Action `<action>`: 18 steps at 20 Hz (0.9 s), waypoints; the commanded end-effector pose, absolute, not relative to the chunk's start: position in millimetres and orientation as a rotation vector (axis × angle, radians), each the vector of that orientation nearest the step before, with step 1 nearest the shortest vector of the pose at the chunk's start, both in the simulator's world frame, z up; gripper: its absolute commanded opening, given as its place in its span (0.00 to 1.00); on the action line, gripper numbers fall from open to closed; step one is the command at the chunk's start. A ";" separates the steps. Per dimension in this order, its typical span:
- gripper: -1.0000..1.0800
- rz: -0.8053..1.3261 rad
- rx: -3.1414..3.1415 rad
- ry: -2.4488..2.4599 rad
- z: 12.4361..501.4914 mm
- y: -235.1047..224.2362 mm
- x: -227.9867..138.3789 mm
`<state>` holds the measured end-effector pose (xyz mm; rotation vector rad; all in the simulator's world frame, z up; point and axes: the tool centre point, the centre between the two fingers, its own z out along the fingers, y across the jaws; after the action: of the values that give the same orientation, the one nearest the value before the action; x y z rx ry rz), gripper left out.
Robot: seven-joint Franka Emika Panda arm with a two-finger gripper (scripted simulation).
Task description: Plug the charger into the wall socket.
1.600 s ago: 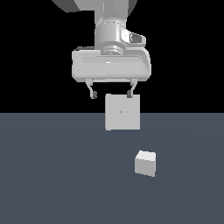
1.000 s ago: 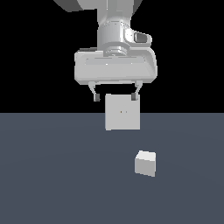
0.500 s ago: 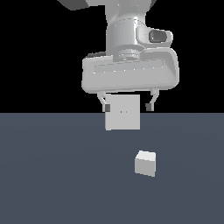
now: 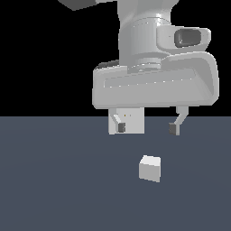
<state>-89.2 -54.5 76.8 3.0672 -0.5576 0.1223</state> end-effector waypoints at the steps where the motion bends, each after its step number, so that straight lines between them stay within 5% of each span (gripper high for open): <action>1: 0.96 0.139 3.058 -0.600 71.3 -57.1 -95.2; 18: 0.96 0.158 3.045 -0.655 49.9 -60.0 -103.8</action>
<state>-103.3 -60.1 54.5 3.0455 -0.6550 0.1595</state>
